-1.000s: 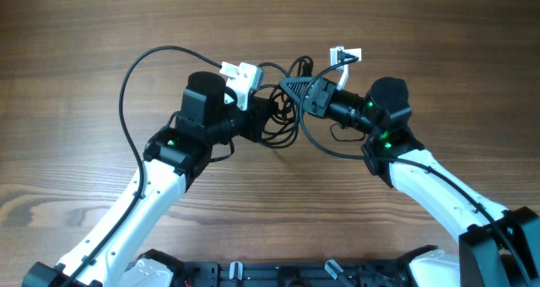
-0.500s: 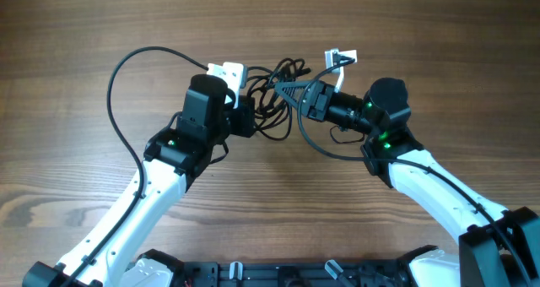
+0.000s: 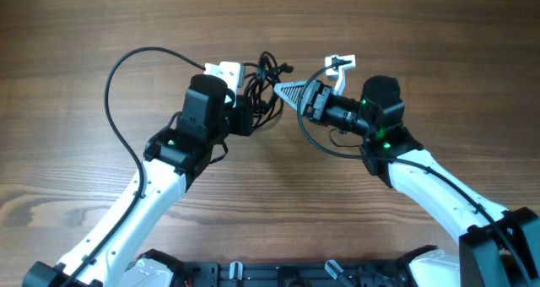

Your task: Untangle cables

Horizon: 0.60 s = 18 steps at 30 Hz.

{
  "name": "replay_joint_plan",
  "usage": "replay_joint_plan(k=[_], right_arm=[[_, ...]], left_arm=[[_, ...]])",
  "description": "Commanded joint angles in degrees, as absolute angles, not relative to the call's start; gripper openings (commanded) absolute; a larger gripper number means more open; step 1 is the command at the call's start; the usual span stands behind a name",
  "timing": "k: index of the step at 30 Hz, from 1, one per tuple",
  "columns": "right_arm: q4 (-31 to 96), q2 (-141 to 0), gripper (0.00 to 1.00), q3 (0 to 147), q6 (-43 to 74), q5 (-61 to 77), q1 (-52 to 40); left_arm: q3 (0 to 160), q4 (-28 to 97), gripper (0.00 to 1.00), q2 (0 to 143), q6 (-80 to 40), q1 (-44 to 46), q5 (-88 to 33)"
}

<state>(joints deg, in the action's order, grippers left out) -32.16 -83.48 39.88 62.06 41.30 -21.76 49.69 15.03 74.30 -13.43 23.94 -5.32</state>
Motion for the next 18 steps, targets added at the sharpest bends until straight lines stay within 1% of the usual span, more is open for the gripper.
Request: replay_joint_plan(k=[1,6,10,12,14,18], right_arm=[[-32.3,-83.4,0.79,40.4,61.0,41.2,-22.2],[-32.3,-83.4,0.79,40.4,60.0,41.4,-22.2],[-32.2,-83.4,0.75,40.4,56.5,41.4,-22.2],[-32.3,-83.4,0.70,40.4,55.5,41.4,-22.2],[-32.3,-83.4,0.67,40.4,55.5,41.4,-22.2],[-32.3,-83.4,0.66,40.4,55.5,41.4,-22.2]], left_arm=[[49.9,14.4,0.04,74.3,-14.2,23.6,-3.0],[49.9,14.4,0.04,74.3,-15.6,23.6,-2.7],[49.9,11.5,0.04,74.3,-15.9,23.6,-10.7],[49.9,9.9,0.04,74.3,-15.9,23.6,-15.1],[49.9,9.2,0.04,74.3,-15.9,23.6,-17.0],[49.9,9.2,0.04,74.3,-15.9,23.8,-17.3]])
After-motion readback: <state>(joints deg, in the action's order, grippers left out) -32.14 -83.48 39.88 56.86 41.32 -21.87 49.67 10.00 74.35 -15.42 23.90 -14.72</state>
